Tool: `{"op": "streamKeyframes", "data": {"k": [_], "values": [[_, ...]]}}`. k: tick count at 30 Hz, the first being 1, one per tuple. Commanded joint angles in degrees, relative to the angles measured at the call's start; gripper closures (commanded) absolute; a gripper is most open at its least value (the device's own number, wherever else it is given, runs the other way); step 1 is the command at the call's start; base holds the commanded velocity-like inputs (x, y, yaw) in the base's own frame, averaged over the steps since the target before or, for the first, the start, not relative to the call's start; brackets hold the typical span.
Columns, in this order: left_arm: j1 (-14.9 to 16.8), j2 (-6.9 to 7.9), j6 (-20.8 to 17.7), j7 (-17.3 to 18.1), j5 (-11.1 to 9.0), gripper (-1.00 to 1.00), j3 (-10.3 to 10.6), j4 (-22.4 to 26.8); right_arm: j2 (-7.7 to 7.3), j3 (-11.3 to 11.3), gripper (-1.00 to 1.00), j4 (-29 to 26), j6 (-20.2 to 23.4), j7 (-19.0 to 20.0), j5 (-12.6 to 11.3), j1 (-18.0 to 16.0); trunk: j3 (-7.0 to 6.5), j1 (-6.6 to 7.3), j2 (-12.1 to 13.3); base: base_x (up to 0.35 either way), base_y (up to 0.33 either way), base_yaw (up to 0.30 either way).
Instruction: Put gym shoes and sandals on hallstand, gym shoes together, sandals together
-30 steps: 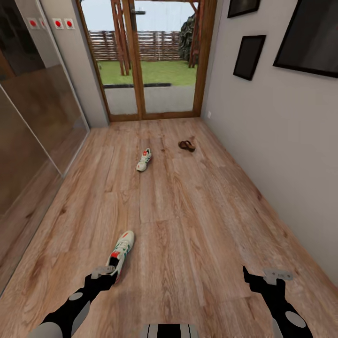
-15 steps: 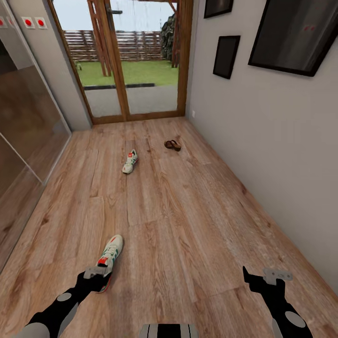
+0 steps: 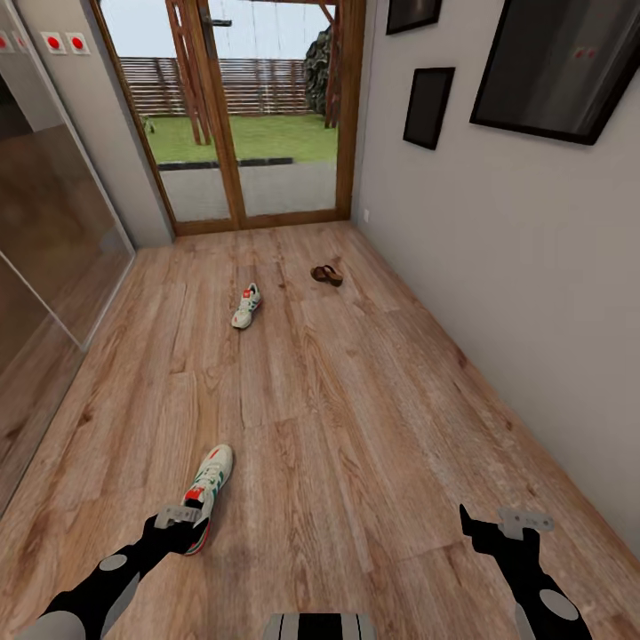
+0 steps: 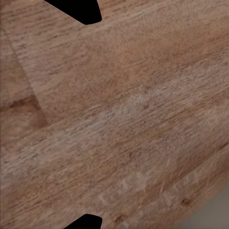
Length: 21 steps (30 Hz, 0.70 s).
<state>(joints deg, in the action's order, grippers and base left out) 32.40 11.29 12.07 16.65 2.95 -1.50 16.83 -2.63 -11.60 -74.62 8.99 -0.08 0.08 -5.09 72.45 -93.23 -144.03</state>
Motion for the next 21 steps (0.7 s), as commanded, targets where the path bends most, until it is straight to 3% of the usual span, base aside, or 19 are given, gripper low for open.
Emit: {"op": "streamKeyframes", "data": {"k": [1,13,21], "values": [[0.0,-0.01,0.2,0.2,0.3,-1.00,-0.2,0.0,0.00,0.0,-1.00,-0.1,0.3,0.0,0.0,0.0,0.04,0.01,0.0,0.000,0.007,0.000],[0.0,-0.08,0.2,0.1,0.3,-1.00,-0.2,0.0,0.00,0.0,-1.00,-0.1,0.2,0.0,-0.1,0.0,0.04,0.01,0.0,0.049,0.189,0.000],[0.0,-0.12,0.2,0.1,0.3,-1.00,-0.2,0.0,0.00,0.0,-1.00,-0.1,0.2,0.0,-0.2,0.0,0.04,0.01,0.0,0.013,0.047,0.000]]}}
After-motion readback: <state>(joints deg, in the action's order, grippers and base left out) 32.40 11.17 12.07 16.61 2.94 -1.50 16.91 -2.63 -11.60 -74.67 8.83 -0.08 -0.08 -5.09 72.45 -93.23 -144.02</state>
